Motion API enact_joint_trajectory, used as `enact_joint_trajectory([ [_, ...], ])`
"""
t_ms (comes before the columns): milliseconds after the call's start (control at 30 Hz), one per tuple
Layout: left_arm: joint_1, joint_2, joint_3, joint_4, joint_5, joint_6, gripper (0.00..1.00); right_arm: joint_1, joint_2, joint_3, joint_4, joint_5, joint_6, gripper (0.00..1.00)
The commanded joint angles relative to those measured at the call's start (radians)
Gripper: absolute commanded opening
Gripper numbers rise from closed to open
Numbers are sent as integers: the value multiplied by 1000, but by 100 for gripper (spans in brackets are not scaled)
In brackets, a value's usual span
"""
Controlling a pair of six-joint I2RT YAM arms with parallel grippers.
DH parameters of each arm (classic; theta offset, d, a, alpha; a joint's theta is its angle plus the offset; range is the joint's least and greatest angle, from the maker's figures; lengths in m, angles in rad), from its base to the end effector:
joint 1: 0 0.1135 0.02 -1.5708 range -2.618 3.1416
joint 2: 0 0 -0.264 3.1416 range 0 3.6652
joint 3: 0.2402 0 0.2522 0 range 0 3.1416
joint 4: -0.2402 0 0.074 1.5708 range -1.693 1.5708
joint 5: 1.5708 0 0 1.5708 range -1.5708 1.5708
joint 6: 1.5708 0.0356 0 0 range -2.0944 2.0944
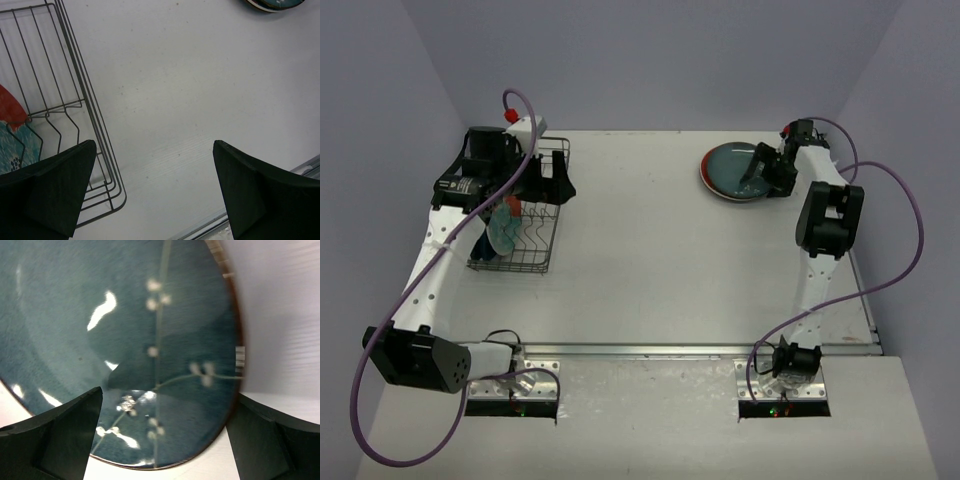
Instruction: Unload the plates from the dish rack
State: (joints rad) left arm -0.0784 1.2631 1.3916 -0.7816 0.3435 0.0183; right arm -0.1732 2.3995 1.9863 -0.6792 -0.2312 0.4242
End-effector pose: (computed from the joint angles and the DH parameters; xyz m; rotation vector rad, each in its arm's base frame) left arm 0.2589 -0.0324 0.3907 0.2950 2.1908 -0.4146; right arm 0.5068 -0.0804 0.1521 0.7134 2.5738 0.3891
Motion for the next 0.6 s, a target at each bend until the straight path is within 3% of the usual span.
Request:
enact_joint_trajectory([
  [0, 9, -9, -5, 36, -1, 13, 100, 48, 10, 48, 18, -58, -25, 99],
  [367, 9, -19, -2, 38, -55, 2, 100, 60, -29, 43, -18, -56, -67, 99],
  [567, 9, -7, 45, 26, -311, 1, 100, 58, -146, -53, -36, -6, -117, 99],
])
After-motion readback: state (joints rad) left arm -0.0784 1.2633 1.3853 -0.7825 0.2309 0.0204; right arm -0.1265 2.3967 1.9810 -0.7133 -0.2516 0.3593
